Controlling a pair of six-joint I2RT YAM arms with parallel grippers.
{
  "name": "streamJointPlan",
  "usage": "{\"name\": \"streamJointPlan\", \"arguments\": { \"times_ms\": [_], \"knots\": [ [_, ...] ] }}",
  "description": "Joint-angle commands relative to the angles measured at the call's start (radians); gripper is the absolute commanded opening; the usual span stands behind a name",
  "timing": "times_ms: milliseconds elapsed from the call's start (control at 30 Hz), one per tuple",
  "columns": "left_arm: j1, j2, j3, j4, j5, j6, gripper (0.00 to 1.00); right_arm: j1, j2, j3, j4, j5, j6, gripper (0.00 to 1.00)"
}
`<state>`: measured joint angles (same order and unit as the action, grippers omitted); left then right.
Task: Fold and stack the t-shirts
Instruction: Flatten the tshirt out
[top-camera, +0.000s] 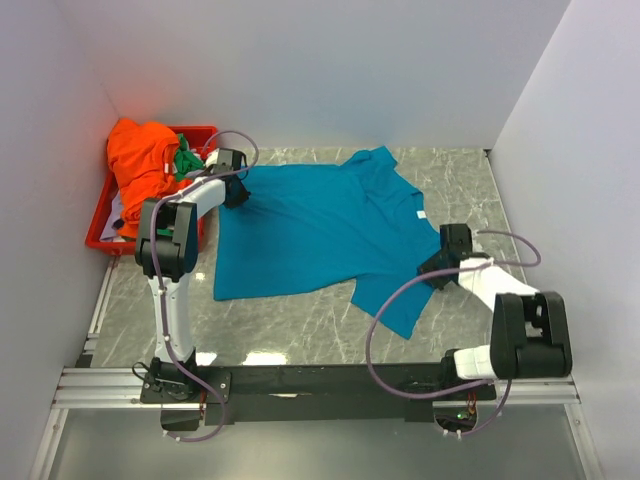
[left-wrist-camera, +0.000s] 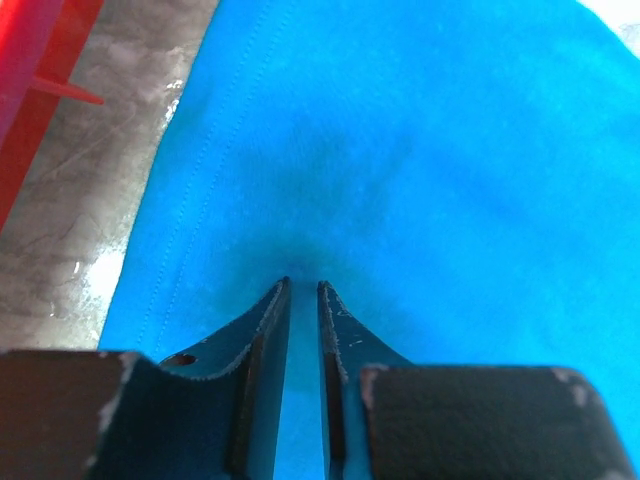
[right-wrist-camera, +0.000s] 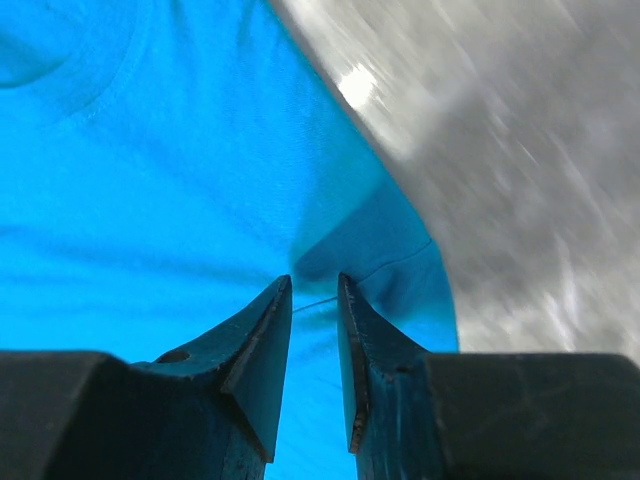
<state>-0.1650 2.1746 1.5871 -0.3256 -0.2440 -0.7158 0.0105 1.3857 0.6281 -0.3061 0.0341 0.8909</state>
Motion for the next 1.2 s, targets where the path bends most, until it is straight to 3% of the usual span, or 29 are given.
{"name": "streamJointPlan", "arguments": {
  "times_ms": [0,133,300,500,733,1167],
  "knots": [
    [0.007,0.017,-0.035,-0.038,0.040,0.038,0.22,-0.004,-0.071,-0.105,-0.105,0.049,0.034,0.33],
    [0.007,0.008,-0.035,-0.029,0.069,0.044,0.24,-0.004,-0.206,-0.127,-0.117,0.047,0.033,0.34],
    [0.005,-0.027,-0.033,-0.018,0.106,0.053,0.29,-0.003,-0.246,-0.001,-0.044,-0.026,-0.102,0.37],
    [0.001,-0.102,-0.013,-0.016,0.159,0.070,0.41,0.000,0.076,0.416,-0.030,-0.053,-0.236,0.41],
    [0.001,-0.255,-0.111,-0.009,0.209,0.033,0.43,-0.001,0.568,0.911,-0.091,-0.095,-0.257,0.39],
    [-0.004,-0.659,-0.430,0.033,0.299,-0.016,0.40,-0.006,0.957,1.312,-0.332,-0.036,-0.213,0.36]
  ]
}}
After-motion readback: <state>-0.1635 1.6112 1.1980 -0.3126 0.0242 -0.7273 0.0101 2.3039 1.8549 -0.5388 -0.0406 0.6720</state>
